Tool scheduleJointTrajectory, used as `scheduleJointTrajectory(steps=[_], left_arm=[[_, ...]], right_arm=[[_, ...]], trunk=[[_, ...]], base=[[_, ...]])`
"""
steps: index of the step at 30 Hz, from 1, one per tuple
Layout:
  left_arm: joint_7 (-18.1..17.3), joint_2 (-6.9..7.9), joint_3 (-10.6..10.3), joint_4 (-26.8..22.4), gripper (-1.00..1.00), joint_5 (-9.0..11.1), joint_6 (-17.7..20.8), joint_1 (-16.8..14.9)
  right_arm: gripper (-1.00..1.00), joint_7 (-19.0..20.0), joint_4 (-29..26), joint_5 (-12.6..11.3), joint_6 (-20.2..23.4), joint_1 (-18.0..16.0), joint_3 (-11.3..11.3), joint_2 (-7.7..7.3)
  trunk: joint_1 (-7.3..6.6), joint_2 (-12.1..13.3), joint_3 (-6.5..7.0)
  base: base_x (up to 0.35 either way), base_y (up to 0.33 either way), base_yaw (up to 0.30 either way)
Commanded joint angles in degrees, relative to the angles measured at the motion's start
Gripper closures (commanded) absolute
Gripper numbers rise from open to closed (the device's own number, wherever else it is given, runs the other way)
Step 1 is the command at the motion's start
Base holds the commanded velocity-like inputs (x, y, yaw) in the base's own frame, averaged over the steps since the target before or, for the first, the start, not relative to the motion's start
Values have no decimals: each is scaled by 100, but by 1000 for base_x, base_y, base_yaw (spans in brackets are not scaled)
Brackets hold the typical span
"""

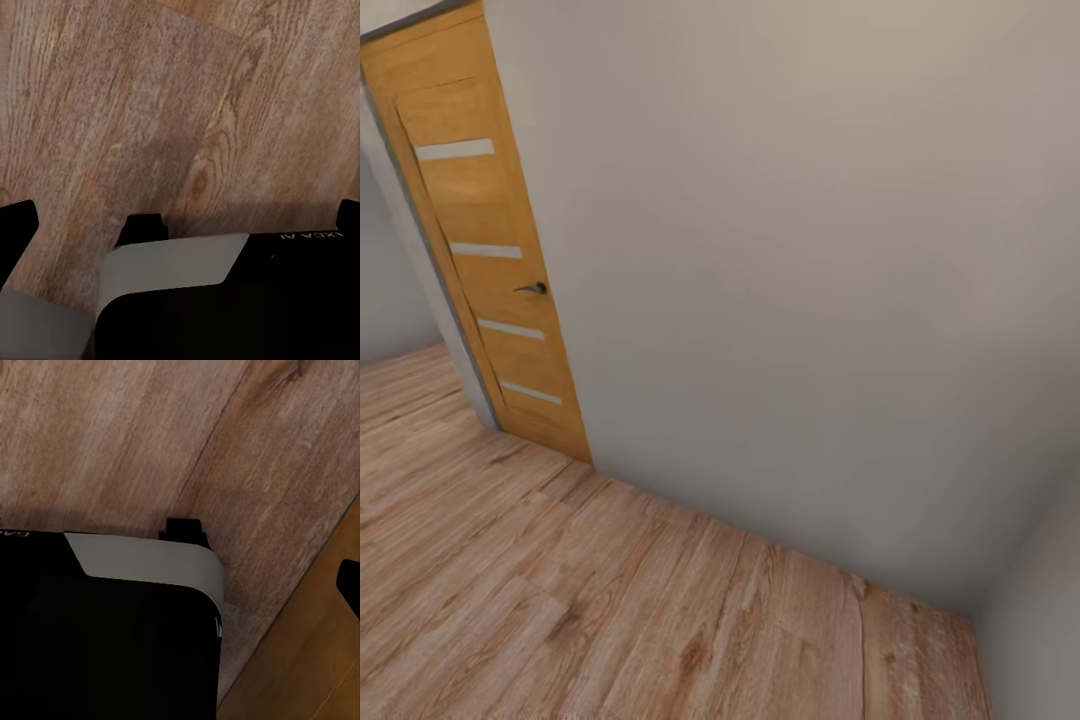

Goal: Move the two storage containers from the living room to the garage. In the garage, place one container on the floor and stack the other container on top of it (either order is fine).

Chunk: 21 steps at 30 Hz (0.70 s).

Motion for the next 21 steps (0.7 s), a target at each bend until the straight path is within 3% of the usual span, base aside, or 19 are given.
scheduleJointTrajectory(steps=[1,21], left_arm=[[24,-2,-5,8,-100,-19,-21,-5],[24,5,-5,9,-100,-16,-22,-5]], right_arm=[[-100,-8,13,-46,-11,-6,49,5],[-100,-10,12,-46,-39,-6,49,3]], trunk=[[0,-3,-6],[0,-3,-6]], base=[[0,0,270],[0,0,270]])
